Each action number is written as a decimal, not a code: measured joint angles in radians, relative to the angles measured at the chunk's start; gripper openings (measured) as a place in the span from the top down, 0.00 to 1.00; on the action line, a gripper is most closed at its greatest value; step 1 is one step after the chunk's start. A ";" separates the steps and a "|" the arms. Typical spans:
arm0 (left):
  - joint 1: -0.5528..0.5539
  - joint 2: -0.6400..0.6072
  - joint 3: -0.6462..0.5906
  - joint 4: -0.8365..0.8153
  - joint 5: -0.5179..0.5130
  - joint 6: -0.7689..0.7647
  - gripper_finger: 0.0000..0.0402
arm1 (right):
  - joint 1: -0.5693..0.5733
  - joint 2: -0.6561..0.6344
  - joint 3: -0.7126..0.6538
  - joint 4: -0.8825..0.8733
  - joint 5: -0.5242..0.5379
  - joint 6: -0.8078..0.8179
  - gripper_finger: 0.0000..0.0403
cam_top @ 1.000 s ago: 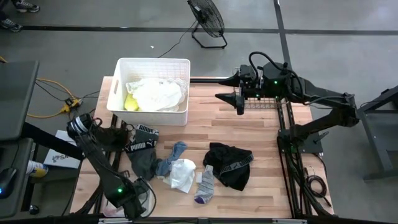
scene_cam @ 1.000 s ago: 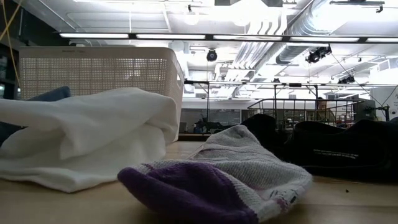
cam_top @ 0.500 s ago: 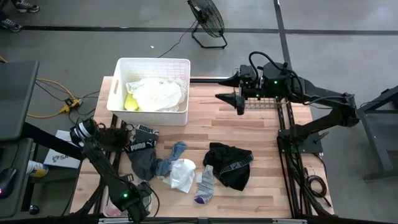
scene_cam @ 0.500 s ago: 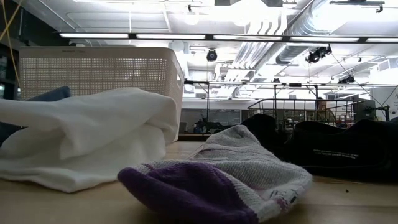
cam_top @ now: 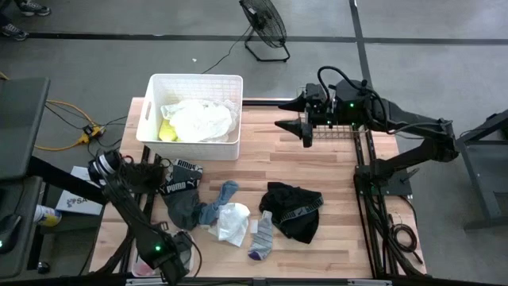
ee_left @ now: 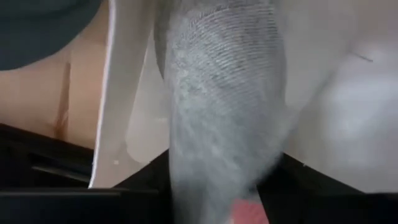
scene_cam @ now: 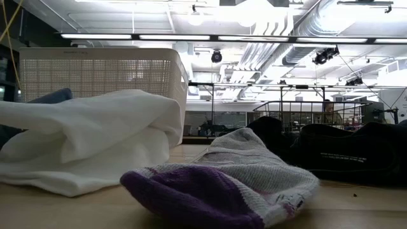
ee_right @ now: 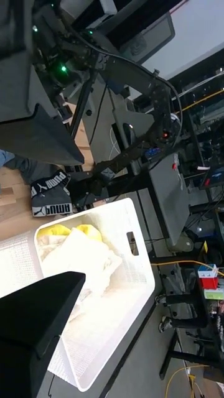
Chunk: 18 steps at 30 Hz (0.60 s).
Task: Pick & Place Cloths
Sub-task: Put the gray sock into the bottom white bin, then put the gray boxer shorts into the gold wire basket
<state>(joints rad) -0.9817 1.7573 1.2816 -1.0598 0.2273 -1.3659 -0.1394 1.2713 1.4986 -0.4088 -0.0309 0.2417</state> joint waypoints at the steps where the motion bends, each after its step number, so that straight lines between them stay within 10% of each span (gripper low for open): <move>1: 0.000 -0.008 0.000 -0.005 0.003 -0.001 0.57 | 0.000 0.000 0.000 0.000 0.000 0.000 0.29; 18: 0.029 -0.267 -0.001 -0.115 -0.098 -0.221 0.52 | 0.000 0.000 0.000 -0.026 0.002 0.000 0.29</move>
<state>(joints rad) -0.9525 1.4901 1.2808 -1.1750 0.1298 -1.5867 -0.1394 1.2713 1.4986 -0.4350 -0.0288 0.2417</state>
